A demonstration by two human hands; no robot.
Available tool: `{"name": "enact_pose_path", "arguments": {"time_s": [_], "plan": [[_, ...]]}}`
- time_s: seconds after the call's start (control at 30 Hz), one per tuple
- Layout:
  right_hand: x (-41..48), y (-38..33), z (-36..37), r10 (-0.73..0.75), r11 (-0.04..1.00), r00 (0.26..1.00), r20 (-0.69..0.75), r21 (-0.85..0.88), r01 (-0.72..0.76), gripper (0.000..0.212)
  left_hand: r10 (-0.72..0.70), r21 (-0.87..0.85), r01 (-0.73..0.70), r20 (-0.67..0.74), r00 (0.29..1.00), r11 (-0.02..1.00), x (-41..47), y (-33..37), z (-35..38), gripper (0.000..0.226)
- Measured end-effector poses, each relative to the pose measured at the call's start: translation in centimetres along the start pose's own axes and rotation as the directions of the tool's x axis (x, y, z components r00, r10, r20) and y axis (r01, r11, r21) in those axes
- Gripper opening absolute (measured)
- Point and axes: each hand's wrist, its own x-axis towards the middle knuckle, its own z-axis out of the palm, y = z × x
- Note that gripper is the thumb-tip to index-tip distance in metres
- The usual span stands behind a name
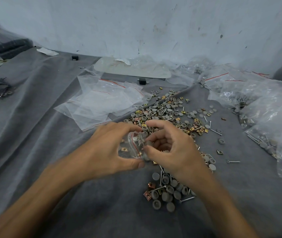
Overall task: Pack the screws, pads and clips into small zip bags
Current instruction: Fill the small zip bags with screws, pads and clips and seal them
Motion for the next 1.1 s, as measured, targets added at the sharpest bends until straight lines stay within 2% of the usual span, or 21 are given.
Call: {"name": "enact_pose_path", "arguments": {"time_s": [0.07,0.2,0.33,0.4,0.5,0.6,0.67,0.77,0.9,1.0,1.1], "plan": [[0.0,0.0,-0.4,-0.034,0.999,0.998,-0.047,0.002,0.035,0.053,-0.003,0.001,0.003,0.0,1.0,1.0,0.0,0.0,0.0,0.085],[-0.1,-0.3,-0.7,-0.056,0.991,0.986,-0.155,0.111,0.074,0.043,-0.003,0.006,0.003,0.004,1.0,1.0,0.0,0.0,0.0,0.08],[-0.2,-0.4,-0.2,-0.035,0.983,0.995,-0.09,0.179,0.05,0.042,0.001,0.024,0.0,-0.006,1.0,1.0,0.0,0.1,0.0,0.083],[-0.2,-0.5,-0.2,-0.042,0.986,0.996,-0.078,0.156,0.054,0.039,0.0,0.023,0.0,0.004,1.0,1.0,0.0,0.1,0.0,0.085],[-0.2,-0.5,-0.4,-0.103,0.991,0.985,-0.136,0.072,0.114,0.026,-0.008,0.018,0.008,0.014,1.0,1.0,0.0,0.0,0.0,0.087],[-0.3,-0.5,-0.4,-0.113,0.99,0.976,-0.186,0.058,0.125,0.014,-0.004,0.016,0.004,0.004,1.0,1.0,0.1,-0.1,-0.1,0.086],[-0.4,-0.5,-0.2,-0.106,0.993,0.986,-0.126,0.034,0.112,0.007,0.007,0.012,-0.007,-0.006,1.0,1.0,0.1,-0.1,0.0,0.086],[-0.4,-0.6,-0.2,-0.133,0.991,0.989,-0.067,0.01,0.134,0.016,0.002,0.004,-0.001,-0.013,1.0,1.0,0.1,-0.3,0.0,0.088],[-0.4,-0.6,-1.5,-0.086,0.996,0.975,-0.205,-0.013,0.085,0.044,-0.022,0.008,0.022,0.009,1.0,1.0,0.0,-0.6,0.0,0.085],[-0.4,-0.2,-2.3,-0.081,0.991,0.981,-0.174,-0.122,0.06,0.043,-0.03,-0.001,0.03,0.014,0.999,1.0,0.0,-0.6,-0.1,0.086],[-0.4,0.6,-3.0,-0.054,0.968,0.997,-0.062,-0.246,0.037,0.031,-0.037,-0.01,0.037,0.013,0.999,0.999,-0.1,-0.5,-0.3,0.088]]}}
